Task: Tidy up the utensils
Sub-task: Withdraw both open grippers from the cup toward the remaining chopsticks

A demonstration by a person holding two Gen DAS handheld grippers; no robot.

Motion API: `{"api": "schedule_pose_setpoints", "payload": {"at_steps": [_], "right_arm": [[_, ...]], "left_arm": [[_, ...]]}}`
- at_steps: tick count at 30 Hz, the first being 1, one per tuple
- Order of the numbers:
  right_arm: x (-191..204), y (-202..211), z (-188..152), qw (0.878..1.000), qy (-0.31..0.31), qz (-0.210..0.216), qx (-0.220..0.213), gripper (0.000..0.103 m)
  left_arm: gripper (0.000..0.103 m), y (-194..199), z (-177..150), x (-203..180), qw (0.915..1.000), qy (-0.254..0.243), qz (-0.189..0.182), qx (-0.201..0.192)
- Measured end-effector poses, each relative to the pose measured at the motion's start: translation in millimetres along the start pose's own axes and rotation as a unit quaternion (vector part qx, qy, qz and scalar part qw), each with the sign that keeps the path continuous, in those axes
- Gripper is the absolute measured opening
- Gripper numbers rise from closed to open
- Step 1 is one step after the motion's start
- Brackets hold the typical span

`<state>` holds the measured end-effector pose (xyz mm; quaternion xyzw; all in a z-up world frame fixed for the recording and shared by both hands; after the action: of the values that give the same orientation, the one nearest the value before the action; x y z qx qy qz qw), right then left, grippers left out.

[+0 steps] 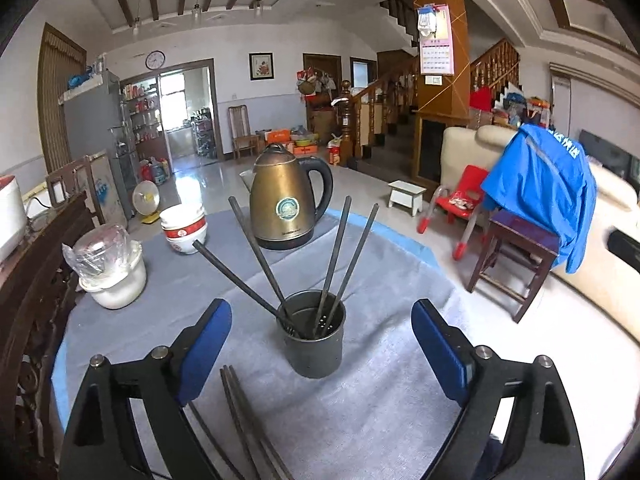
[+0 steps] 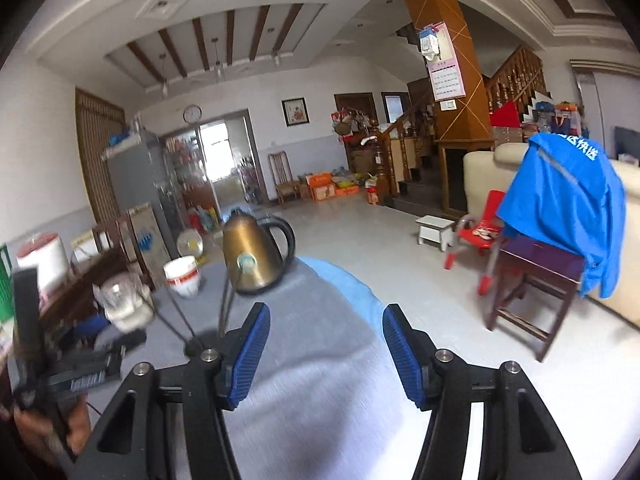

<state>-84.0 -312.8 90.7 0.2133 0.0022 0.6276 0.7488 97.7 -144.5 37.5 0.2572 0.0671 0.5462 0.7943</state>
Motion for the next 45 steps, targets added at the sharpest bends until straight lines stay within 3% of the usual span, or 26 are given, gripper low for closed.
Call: {"api": "schedule_pose_setpoints", "payload": {"at_steps": [6, 12, 16, 20, 27, 34, 45], "right_arm": [[-19, 34, -18, 1.0, 0.012, 0.012, 0.011, 0.063], [-59, 49, -14, 0.998, -0.005, 0.062, -0.009, 0.063], [-80, 61, -14, 0.997, -0.015, 0.076, -0.021, 0.063], [-94, 80, -6, 0.995, -0.02, 0.087, -0.043, 0.063], [-105, 103, 7, 0.993, -0.029, 0.098, -0.065, 0.063], [-93, 113, 26, 0.99, -0.017, 0.112, -0.082, 0.063], [-24, 109, 49, 0.982, 0.032, 0.157, -0.096, 0.063]], "left_arm": [[0.095, 19, 26, -20, 0.9968, -0.008, 0.068, -0.041], [0.096, 34, 47, -50, 0.9894, -0.007, 0.14, -0.038], [0.096, 49, 66, -87, 0.9913, -0.003, 0.128, -0.032], [0.096, 70, 84, -131, 0.9914, -0.028, 0.114, -0.058], [0.096, 94, 87, -180, 0.994, -0.046, 0.075, -0.064], [0.096, 106, 93, -155, 0.9918, -0.025, 0.109, -0.061], [0.096, 129, 92, -79, 0.982, 0.019, 0.17, -0.079]]}}
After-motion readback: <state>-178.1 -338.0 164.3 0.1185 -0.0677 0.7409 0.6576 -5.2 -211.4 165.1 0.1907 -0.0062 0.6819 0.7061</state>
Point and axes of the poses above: each gripper's, at about its wrist camera, not at the fingertips, and y roughly against the way its jaws point, x to its left, z to its top, the point moved 7 cm from there along -y, roughly the way its jaws point, and after that the axes turned 15 degrees about z, right-handed, at the moved point
